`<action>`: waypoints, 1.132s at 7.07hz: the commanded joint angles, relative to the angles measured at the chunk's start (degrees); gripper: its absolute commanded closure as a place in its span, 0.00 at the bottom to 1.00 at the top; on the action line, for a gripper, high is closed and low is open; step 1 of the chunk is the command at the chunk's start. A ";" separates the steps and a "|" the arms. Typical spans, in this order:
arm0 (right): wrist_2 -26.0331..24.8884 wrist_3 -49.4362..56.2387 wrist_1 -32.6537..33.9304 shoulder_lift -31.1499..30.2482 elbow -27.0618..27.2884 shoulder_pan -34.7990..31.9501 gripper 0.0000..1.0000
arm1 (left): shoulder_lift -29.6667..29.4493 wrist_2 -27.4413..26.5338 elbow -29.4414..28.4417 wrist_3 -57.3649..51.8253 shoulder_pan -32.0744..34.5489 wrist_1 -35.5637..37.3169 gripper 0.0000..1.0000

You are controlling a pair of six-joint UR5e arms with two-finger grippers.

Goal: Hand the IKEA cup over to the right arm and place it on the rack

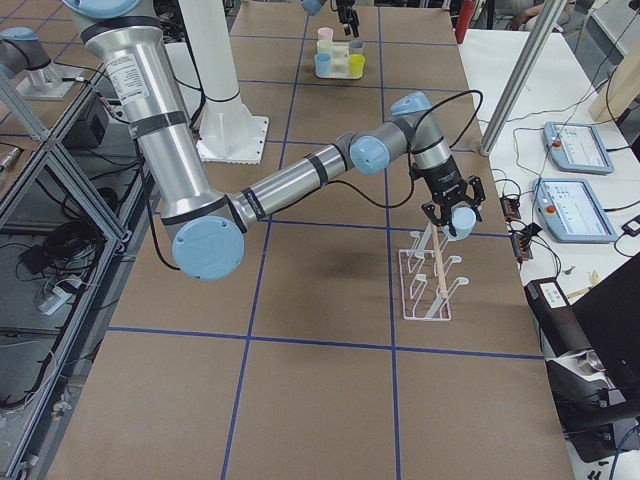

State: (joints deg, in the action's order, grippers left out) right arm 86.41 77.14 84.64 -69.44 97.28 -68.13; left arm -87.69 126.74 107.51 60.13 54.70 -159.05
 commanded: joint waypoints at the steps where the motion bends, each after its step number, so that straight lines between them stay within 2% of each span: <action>1: -3.16 0.56 -0.09 0.80 -3.05 1.94 1.00 | 0.06 -0.01 -0.02 0.16 0.06 -0.03 0.00; 5: -7.83 -0.06 -0.61 2.55 -7.53 4.32 1.00 | 0.32 -0.09 0.25 0.25 0.06 -0.21 0.00; 7: -8.01 -0.06 -5.60 2.56 -11.13 4.41 1.00 | 0.32 -0.09 0.33 0.25 0.06 -0.21 0.00; 8: -8.01 0.03 -5.89 2.56 -11.49 4.41 1.00 | 0.32 -0.09 0.42 0.25 0.06 -0.21 0.00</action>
State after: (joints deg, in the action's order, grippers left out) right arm 78.49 77.10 79.95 -66.94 86.91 -63.76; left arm -87.37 126.65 107.85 60.38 54.75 -159.25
